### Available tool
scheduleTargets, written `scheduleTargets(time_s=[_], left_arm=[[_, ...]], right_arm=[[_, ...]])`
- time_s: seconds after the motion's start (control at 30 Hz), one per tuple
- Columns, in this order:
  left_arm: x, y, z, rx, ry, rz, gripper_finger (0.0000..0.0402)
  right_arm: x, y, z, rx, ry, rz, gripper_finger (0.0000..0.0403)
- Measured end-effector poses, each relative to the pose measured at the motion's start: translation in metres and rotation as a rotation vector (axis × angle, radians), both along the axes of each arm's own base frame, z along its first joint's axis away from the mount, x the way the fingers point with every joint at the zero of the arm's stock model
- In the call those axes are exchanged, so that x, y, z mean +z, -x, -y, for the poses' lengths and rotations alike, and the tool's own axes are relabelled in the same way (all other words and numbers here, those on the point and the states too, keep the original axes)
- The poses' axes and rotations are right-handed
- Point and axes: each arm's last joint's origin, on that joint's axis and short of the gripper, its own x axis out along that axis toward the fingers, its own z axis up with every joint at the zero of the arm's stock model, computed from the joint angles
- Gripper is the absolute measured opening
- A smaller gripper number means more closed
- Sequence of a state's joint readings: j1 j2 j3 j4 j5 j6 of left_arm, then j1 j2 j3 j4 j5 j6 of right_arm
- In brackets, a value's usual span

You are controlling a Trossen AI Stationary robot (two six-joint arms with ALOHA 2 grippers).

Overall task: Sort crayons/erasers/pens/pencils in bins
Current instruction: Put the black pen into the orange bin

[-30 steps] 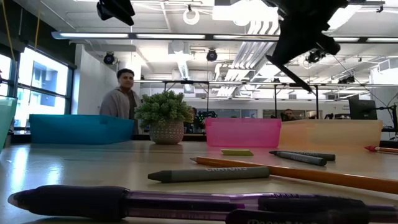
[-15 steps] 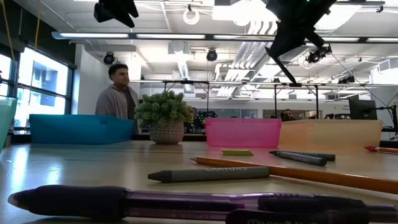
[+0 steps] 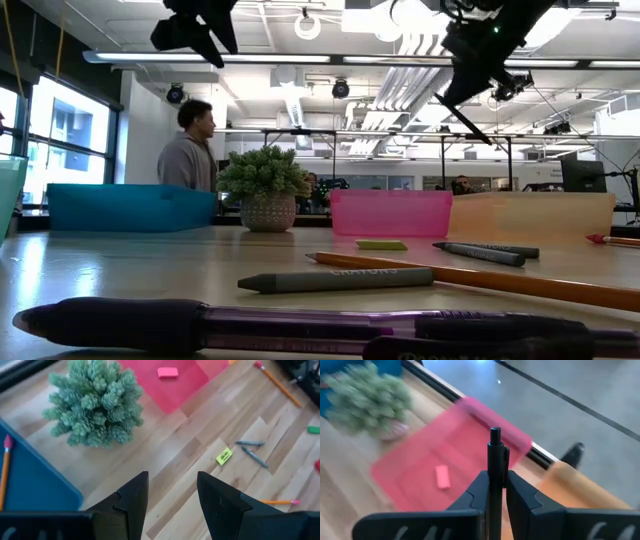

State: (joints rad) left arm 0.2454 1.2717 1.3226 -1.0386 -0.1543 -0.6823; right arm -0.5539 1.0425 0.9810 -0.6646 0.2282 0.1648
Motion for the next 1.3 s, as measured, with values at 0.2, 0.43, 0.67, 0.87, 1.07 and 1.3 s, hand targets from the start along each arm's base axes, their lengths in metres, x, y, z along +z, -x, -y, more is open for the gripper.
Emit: scheduleTargets(time_s=[0.2,0.43,0.67,0.87,1.07,1.3], left_arm=[[-0.011,-0.014,0.008,0.026,0.042,-0.028,0.0158],[-0.015,-0.021,0.025,0.047,0.083,-0.019,0.0158],[-0.015,-0.024,0.050,0.055,0.068,0.000,0.0158],[-0.022,-0.033,0.072,0.033,0.063,0.002,0.0159],[-0.032,-0.047,0.090,-0.030,0.065,0.001,0.0158],[-0.043,-0.055,0.108,-0.066,0.076,-0.035,0.0158]], right_arm=[[-0.016,0.011,0.025,-0.053,-0.066,-0.129,0.0024],[-0.051,0.011,0.058,-0.125,-0.234,-0.276,0.0024],[-0.085,0.016,0.084,-0.156,-0.380,-0.398,0.0024],[-0.108,0.020,0.102,-0.158,-0.458,-0.448,0.0024],[-0.129,0.024,0.116,-0.164,-0.506,-0.492,0.0024],[-0.143,0.020,0.122,-0.155,-0.527,-0.516,0.0024]])
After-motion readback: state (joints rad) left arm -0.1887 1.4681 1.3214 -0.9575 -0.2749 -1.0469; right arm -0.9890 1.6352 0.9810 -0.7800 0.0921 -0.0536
